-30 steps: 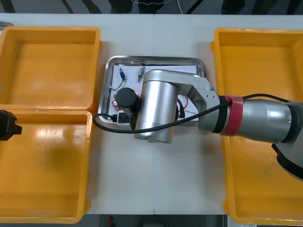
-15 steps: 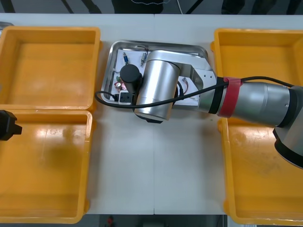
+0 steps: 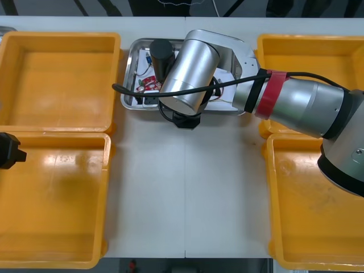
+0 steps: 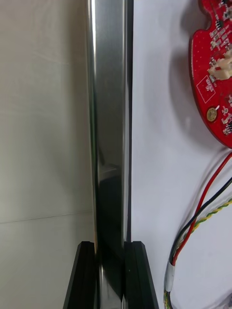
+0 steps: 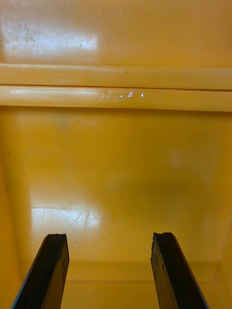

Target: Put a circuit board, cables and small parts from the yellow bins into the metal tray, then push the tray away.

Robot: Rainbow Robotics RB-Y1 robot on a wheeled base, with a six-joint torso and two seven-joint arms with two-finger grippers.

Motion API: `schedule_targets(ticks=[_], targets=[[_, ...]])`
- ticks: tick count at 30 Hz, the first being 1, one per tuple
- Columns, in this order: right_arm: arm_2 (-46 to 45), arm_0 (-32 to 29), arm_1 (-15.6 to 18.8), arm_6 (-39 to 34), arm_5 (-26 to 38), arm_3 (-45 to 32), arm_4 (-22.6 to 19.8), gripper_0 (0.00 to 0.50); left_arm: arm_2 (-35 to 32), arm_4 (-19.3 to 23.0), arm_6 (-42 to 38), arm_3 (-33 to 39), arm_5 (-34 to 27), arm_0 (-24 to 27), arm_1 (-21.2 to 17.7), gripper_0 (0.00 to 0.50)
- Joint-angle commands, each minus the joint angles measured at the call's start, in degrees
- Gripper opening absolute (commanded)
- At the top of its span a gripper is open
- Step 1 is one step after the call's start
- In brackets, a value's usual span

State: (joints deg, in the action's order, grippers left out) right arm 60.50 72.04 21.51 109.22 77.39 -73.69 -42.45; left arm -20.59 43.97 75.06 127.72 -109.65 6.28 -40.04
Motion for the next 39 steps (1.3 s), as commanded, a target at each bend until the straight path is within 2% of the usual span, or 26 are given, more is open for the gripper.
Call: schedule_targets(ticks=[1, 10, 15, 21, 39], targets=[[-1.4, 5.0, -2.4, 3.2, -1.4, 3.1, -0.4, 0.000, -1.6, 0.4, 3.9, 1.9, -0.4, -1.1, -2.4, 0.500], [-1.4, 7.0, -4.7, 6.1, -4.7, 9.7, -0.7, 0.000, -1.6, 0.4, 3.9, 1.9, -0.4, -1.1, -2.4, 0.500], [-1.4, 8.4, -5.9, 7.4, -6.6, 14.2, -3.1, 0.000, -1.6, 0.4, 3.9, 1.9, -0.4, -1.1, -2.4, 0.500], [-1.4, 8.6, -6.0, 8.8, -9.2, 16.7, -3.1, 0.000, -1.6, 0.4, 3.9, 1.9, -0.4, -1.1, -2.4, 0.500], [-1.4, 8.8, -6.3, 12.6, -11.9, 20.2, 0.1, 0.000, -1.6, 0.4, 3.9, 1.9, -0.4, -1.1, -2.4, 0.500]])
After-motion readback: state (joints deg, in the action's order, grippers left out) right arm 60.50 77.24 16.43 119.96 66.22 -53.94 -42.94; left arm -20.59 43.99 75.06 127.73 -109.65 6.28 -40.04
